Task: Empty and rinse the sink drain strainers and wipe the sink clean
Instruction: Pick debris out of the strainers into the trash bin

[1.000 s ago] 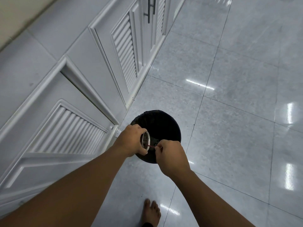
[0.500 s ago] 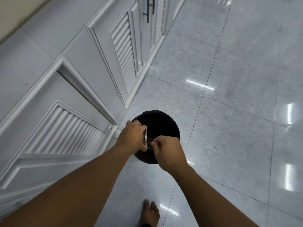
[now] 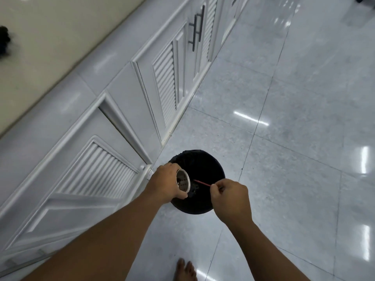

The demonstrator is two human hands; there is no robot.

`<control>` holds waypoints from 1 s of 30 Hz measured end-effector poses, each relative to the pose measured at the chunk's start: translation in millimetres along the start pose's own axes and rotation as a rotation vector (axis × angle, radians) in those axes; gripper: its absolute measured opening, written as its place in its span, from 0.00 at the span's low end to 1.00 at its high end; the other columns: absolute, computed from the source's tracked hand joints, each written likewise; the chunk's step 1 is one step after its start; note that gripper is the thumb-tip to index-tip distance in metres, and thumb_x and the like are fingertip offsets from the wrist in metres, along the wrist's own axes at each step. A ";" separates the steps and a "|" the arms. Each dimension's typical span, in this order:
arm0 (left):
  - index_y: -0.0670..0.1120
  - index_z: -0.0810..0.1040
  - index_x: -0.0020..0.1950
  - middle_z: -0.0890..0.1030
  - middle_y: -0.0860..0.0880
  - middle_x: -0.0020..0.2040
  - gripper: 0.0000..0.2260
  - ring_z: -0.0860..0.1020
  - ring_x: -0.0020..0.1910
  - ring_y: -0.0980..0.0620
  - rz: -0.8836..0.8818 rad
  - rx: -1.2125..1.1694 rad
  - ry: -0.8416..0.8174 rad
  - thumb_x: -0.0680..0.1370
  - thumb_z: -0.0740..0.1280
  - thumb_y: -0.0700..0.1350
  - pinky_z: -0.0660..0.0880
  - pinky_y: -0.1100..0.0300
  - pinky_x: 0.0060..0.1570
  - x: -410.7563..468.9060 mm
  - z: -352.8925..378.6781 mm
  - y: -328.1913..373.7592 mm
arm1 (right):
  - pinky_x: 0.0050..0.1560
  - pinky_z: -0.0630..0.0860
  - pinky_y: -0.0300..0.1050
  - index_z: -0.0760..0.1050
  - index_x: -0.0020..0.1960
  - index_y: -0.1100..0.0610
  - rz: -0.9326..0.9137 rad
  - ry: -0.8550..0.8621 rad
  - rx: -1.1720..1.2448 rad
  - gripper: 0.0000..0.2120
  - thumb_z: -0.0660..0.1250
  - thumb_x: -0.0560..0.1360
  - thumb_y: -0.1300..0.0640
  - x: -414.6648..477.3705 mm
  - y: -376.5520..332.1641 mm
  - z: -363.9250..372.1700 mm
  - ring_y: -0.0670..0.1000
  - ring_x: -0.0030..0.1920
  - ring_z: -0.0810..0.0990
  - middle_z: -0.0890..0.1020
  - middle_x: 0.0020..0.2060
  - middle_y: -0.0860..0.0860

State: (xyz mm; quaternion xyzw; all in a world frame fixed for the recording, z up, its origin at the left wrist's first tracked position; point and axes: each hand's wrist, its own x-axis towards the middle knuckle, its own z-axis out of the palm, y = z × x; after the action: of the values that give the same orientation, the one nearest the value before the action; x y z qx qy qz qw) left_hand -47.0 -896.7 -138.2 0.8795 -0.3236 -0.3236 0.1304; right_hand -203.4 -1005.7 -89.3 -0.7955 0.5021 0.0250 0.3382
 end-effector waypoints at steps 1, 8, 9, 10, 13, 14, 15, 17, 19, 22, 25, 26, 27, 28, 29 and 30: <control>0.53 0.74 0.61 0.76 0.54 0.55 0.35 0.73 0.54 0.52 -0.007 -0.046 0.016 0.58 0.82 0.56 0.76 0.57 0.51 -6.6 -7.3 -0.1 | 0.28 0.68 0.23 0.83 0.43 0.53 0.007 0.025 0.017 0.10 0.65 0.79 0.55 -2.5 -5.7 -7.3 0.40 0.26 0.75 0.79 0.28 0.44; 0.56 0.73 0.55 0.77 0.58 0.49 0.33 0.77 0.46 0.56 0.024 -0.214 0.109 0.53 0.77 0.61 0.75 0.61 0.40 -54.7 -78.0 9.4 | 0.33 0.66 0.28 0.81 0.49 0.50 0.002 0.163 0.263 0.08 0.64 0.80 0.50 -36.0 -69.4 -55.0 0.39 0.37 0.78 0.81 0.37 0.40; 0.56 0.73 0.54 0.77 0.58 0.48 0.33 0.77 0.45 0.57 0.031 -0.227 0.125 0.52 0.77 0.62 0.75 0.61 0.39 -62.2 -91.4 12.2 | 0.34 0.66 0.29 0.80 0.48 0.48 -0.027 0.177 0.288 0.07 0.64 0.80 0.50 -43.2 -83.6 -59.8 0.39 0.38 0.78 0.80 0.37 0.40; 0.57 0.74 0.54 0.78 0.58 0.48 0.33 0.77 0.44 0.57 0.036 -0.238 0.142 0.52 0.76 0.63 0.76 0.61 0.39 -69.6 -103.9 14.2 | 0.34 0.66 0.29 0.78 0.47 0.47 -0.058 0.191 0.312 0.06 0.64 0.81 0.49 -50.7 -98.1 -63.6 0.40 0.38 0.78 0.80 0.36 0.39; 0.57 0.74 0.54 0.79 0.59 0.48 0.34 0.78 0.44 0.58 0.061 -0.250 0.201 0.51 0.75 0.64 0.77 0.62 0.39 -90.3 -139.1 16.9 | 0.30 0.68 0.28 0.76 0.46 0.46 -0.141 0.235 0.367 0.06 0.64 0.81 0.49 -70.3 -137.9 -73.1 0.37 0.38 0.79 0.79 0.33 0.41; 0.57 0.75 0.54 0.79 0.59 0.48 0.34 0.78 0.44 0.58 0.070 -0.253 0.223 0.51 0.76 0.64 0.77 0.62 0.39 -98.6 -151.5 16.4 | 0.30 0.68 0.28 0.76 0.46 0.46 -0.167 0.241 0.375 0.06 0.63 0.81 0.48 -77.0 -150.2 -75.5 0.33 0.39 0.78 0.79 0.33 0.41; 0.57 0.75 0.54 0.80 0.59 0.47 0.34 0.79 0.44 0.59 0.079 -0.260 0.241 0.51 0.76 0.65 0.77 0.62 0.39 -107.4 -163.4 15.3 | 0.30 0.67 0.28 0.76 0.46 0.46 -0.193 0.243 0.379 0.06 0.63 0.81 0.48 -83.8 -161.8 -77.7 0.32 0.40 0.77 0.79 0.33 0.41; 0.55 0.75 0.54 0.81 0.58 0.47 0.35 0.80 0.44 0.58 0.088 -0.273 0.279 0.51 0.76 0.65 0.80 0.59 0.41 -126.3 -188.4 11.0 | 0.31 0.66 0.29 0.76 0.47 0.47 -0.247 0.240 0.390 0.07 0.63 0.81 0.48 -97.9 -186.7 -81.5 0.33 0.39 0.78 0.80 0.34 0.42; 0.55 0.76 0.54 0.81 0.57 0.46 0.34 0.80 0.44 0.57 0.086 -0.276 0.321 0.51 0.75 0.65 0.81 0.56 0.42 -145.3 -213.1 5.0 | 0.30 0.67 0.29 0.76 0.47 0.48 -0.296 0.232 0.395 0.07 0.62 0.81 0.48 -110.2 -212.2 -83.9 0.36 0.38 0.79 0.80 0.33 0.42; 0.54 0.76 0.53 0.81 0.57 0.46 0.33 0.79 0.43 0.57 0.078 -0.275 0.400 0.53 0.75 0.64 0.80 0.58 0.40 -181.8 -253.3 -13.4 | 0.31 0.66 0.32 0.75 0.47 0.50 -0.351 0.205 0.373 0.08 0.62 0.82 0.49 -134.6 -257.6 -85.5 0.41 0.34 0.78 0.79 0.33 0.42; 0.53 0.76 0.54 0.80 0.57 0.46 0.32 0.79 0.43 0.57 0.032 -0.285 0.460 0.53 0.75 0.64 0.79 0.58 0.40 -221.3 -293.4 -43.2 | 0.32 0.66 0.36 0.75 0.48 0.51 -0.423 0.178 0.338 0.08 0.61 0.82 0.49 -160.3 -304.6 -81.1 0.42 0.35 0.77 0.79 0.34 0.43; 0.53 0.76 0.54 0.80 0.56 0.46 0.32 0.79 0.43 0.56 0.014 -0.279 0.484 0.53 0.75 0.64 0.80 0.58 0.42 -234.9 -306.6 -57.0 | 0.32 0.66 0.36 0.75 0.48 0.51 -0.450 0.173 0.329 0.08 0.61 0.82 0.49 -169.9 -321.1 -77.4 0.42 0.35 0.77 0.79 0.35 0.43; 0.53 0.76 0.54 0.80 0.55 0.46 0.33 0.79 0.44 0.55 0.002 -0.267 0.507 0.53 0.76 0.64 0.79 0.58 0.43 -248.0 -319.0 -70.6 | 0.32 0.66 0.36 0.75 0.49 0.52 -0.473 0.169 0.321 0.09 0.61 0.82 0.49 -179.4 -336.9 -73.2 0.41 0.36 0.76 0.78 0.35 0.43; 0.53 0.77 0.54 0.80 0.55 0.47 0.32 0.79 0.44 0.55 -0.011 -0.258 0.523 0.54 0.76 0.63 0.79 0.58 0.43 -259.1 -327.9 -82.5 | 0.32 0.66 0.36 0.76 0.50 0.53 -0.490 0.166 0.311 0.10 0.60 0.82 0.49 -187.6 -350.0 -69.4 0.41 0.36 0.76 0.78 0.35 0.43; 0.52 0.77 0.54 0.80 0.54 0.47 0.31 0.79 0.44 0.55 -0.027 -0.261 0.544 0.54 0.77 0.63 0.79 0.59 0.42 -273.0 -338.3 -98.8 | 0.32 0.66 0.37 0.76 0.50 0.54 -0.509 0.156 0.301 0.10 0.60 0.82 0.49 -199.2 -365.9 -62.8 0.42 0.36 0.76 0.79 0.35 0.44; 0.53 0.77 0.52 0.81 0.55 0.46 0.30 0.79 0.42 0.56 -0.039 -0.274 0.564 0.54 0.78 0.62 0.78 0.61 0.39 -286.8 -348.1 -114.4 | 0.32 0.67 0.39 0.76 0.51 0.54 -0.531 0.142 0.291 0.11 0.60 0.83 0.49 -210.7 -381.2 -55.0 0.43 0.36 0.76 0.79 0.36 0.45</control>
State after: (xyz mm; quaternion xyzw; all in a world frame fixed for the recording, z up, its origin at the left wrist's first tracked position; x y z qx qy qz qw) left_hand 69.3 -615.7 214.0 0.9148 -0.2111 -0.1100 0.3262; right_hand -13.1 -770.0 228.6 -0.8418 0.2976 -0.1922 0.4073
